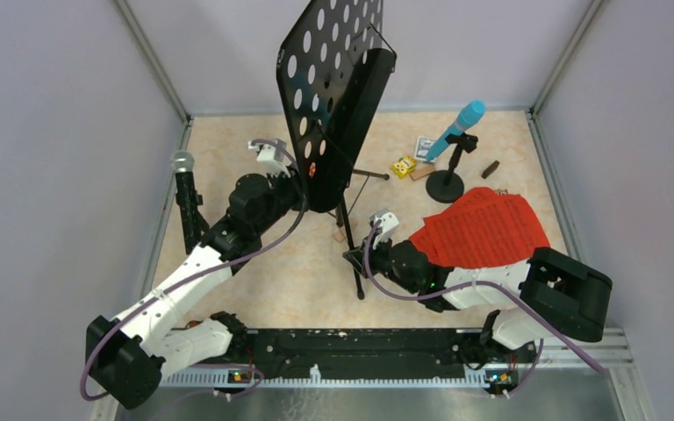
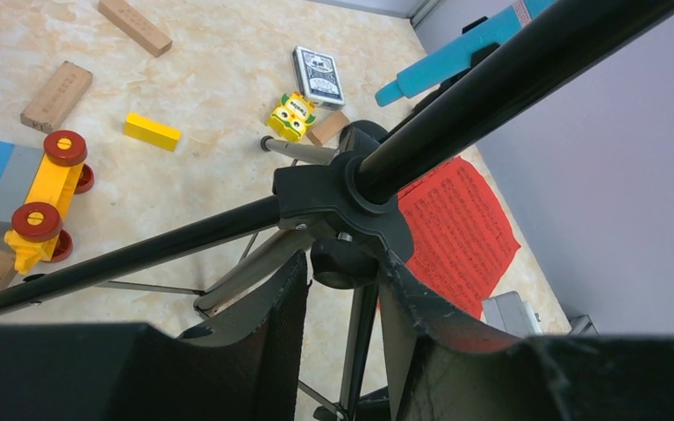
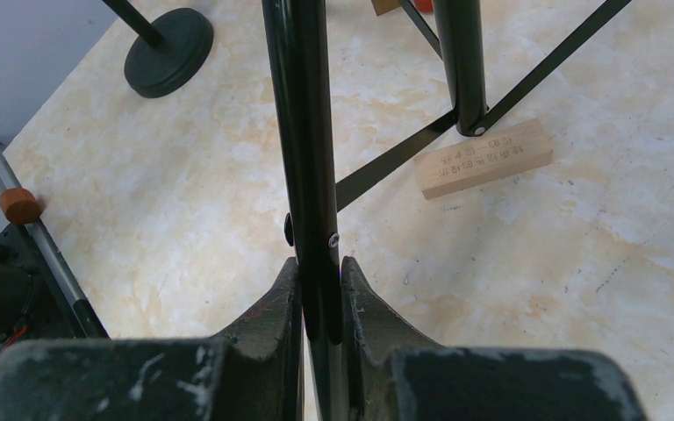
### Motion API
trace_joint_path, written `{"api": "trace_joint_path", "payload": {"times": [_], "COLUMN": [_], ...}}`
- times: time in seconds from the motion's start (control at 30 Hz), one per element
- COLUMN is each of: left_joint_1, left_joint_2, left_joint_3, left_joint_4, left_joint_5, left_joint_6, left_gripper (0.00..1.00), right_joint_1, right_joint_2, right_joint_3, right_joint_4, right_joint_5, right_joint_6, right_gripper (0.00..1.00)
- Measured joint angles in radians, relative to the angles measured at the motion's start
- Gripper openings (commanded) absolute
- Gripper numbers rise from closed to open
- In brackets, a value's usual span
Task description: Pack up the instrument practice props
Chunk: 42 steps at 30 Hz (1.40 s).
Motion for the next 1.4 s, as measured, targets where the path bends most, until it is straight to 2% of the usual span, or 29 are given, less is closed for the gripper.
{"api": "trace_joint_path", "payload": {"times": [0.07, 0.23, 0.37, 0.47, 0.63, 0.77, 0.97, 1.0, 1.03, 1.1, 1.2, 1.27, 1.3, 1.4], "left_joint_1": [0.000, 0.000, 0.004, 0.005, 0.007, 0.011, 0.011, 0.011, 0.011, 0.011, 0.011, 0.012, 0.013, 0.016], "left_joint_2": [0.006, 0.007, 0.008, 0.008, -0.012, -0.024, -0.019, -0.018, -0.018, -0.018, -0.019, -0.021, -0.023, -0.048], "left_joint_3": [0.000, 0.000, 0.000, -0.001, -0.059, -0.101, -0.054, -0.049, -0.049, -0.050, -0.050, -0.050, -0.050, -0.050], "left_joint_4": [0.003, 0.006, 0.005, -0.002, 0.051, 0.079, -0.081, -0.100, -0.108, -0.109, -0.119, -0.154, -0.167, -0.200], "left_joint_5": [0.004, 0.011, 0.009, -0.009, -0.046, -0.067, -0.094, -0.094, -0.094, -0.098, -0.116, -0.138, -0.150, -0.193], "left_joint_6": [-0.006, -0.018, -0.028, -0.098, -0.367, -0.650, -1.087, -1.140, -1.183, -1.218, -1.186, -1.124, -1.081, -0.924], "left_gripper": [0.32, 0.03, 0.00, 0.00, 0.00, 0.00, 0.00, 0.04, 0.17, 0.49, 0.82, 0.94, 0.97, 0.99], "right_joint_1": [0.000, 0.000, 0.000, 0.000, 0.000, 0.000, 0.000, 0.000, 0.000, 0.000, 0.000, 0.000, 0.000, 0.000], "right_joint_2": [0.000, 0.000, 0.000, 0.000, 0.000, 0.000, 0.000, 0.000, 0.000, 0.000, 0.000, 0.000, 0.000, 0.000], "right_joint_3": [0.000, 0.000, 0.006, 0.006, 0.011, 0.011, 0.011, 0.011, 0.011, 0.011, 0.011, 0.012, 0.012, 0.012], "right_joint_4": [0.000, -0.001, -0.010, -0.010, -0.021, -0.022, -0.022, -0.022, -0.023, -0.023, -0.023, -0.023, -0.024, -0.024], "right_joint_5": [0.000, 0.000, 0.000, 0.000, 0.000, 0.000, -0.001, -0.001, -0.001, -0.001, -0.001, -0.001, -0.001, -0.001], "right_joint_6": [0.000, 0.000, 0.001, 0.001, 0.002, 0.007, 0.012, 0.013, 0.014, 0.016, 0.017, 0.017, 0.017, 0.017], "right_gripper": [0.00, 0.00, 0.00, 0.00, 0.00, 0.00, 0.00, 0.00, 0.00, 0.00, 0.00, 0.00, 0.00, 0.00]}}
